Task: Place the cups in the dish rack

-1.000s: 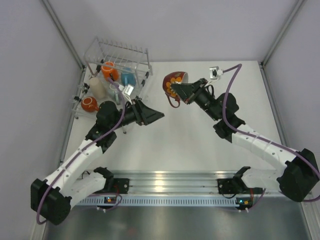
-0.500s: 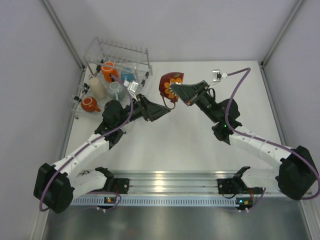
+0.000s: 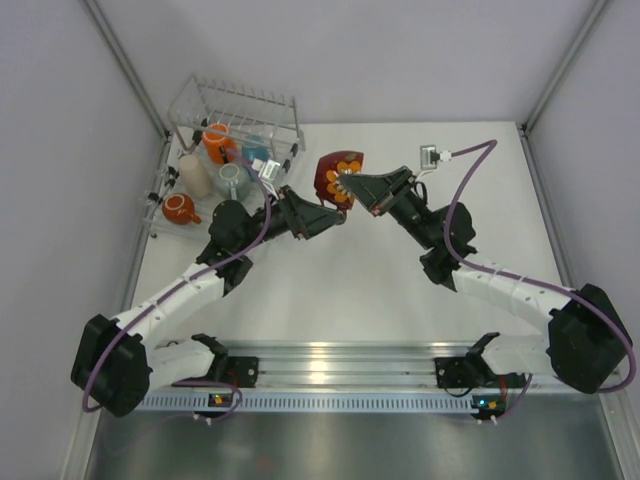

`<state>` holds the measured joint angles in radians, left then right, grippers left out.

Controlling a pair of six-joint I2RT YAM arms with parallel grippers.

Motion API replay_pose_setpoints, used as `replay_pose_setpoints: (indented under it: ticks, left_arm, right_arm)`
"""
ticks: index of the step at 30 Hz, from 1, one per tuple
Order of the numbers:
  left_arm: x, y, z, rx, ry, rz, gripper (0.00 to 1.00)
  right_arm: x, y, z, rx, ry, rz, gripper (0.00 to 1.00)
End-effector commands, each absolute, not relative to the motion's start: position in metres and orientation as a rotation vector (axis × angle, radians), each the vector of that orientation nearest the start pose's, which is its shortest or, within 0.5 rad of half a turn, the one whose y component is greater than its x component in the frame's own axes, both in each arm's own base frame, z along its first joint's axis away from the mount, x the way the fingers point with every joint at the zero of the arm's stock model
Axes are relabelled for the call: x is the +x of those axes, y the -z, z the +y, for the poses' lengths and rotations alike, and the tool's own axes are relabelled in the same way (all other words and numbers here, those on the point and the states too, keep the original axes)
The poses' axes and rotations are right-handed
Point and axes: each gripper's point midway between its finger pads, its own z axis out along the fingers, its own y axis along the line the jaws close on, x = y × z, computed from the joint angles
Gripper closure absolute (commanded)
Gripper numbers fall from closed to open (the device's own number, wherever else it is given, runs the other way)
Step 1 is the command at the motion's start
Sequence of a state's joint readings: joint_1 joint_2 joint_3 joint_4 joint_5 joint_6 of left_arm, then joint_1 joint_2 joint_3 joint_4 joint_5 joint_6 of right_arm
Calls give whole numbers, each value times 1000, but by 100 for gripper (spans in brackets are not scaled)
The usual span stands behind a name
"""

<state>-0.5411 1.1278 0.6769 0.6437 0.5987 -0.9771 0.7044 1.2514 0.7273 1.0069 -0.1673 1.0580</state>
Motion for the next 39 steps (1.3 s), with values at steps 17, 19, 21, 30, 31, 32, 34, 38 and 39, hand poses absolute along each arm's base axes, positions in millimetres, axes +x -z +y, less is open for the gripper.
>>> replay_pose_setpoints:
  ticks: [17, 19, 21, 30, 31, 32, 34, 38, 39]
  left_arm:
    - [214, -378, -288, 237, 1816, 1404, 89]
    - [214, -379, -287, 220, 1814, 1397, 100]
    - [220, -379, -283, 167, 1792, 1386, 100]
    - [237, -371, -271, 76, 1621, 1448, 100]
    - [238, -372, -269, 70, 1612, 1447, 100]
    - [238, -372, -269, 67, 1605, 1453, 100]
    - [239, -372, -267, 60, 1592, 1455, 100]
    - [246, -364, -261, 13, 1520, 1506, 100]
    - [249, -367, -256, 26, 1453, 1512, 100]
  right_arm:
    - [233, -409, 303, -2, -1784, 1053, 100]
    - [232, -407, 303, -11, -1779, 1056, 100]
    - [232, -404, 303, -20, -1764, 1063, 97]
    - [239, -390, 288, 0, -1638, 1123, 65]
    - [237, -392, 286, -4, -1634, 1118, 64]
    - [238, -391, 285, -5, -1629, 1122, 63]
    - [238, -391, 282, -7, -1622, 1122, 57]
    - [239, -385, 279, -4, -1616, 1138, 50]
    - [240, -380, 278, -1, -1610, 1151, 49]
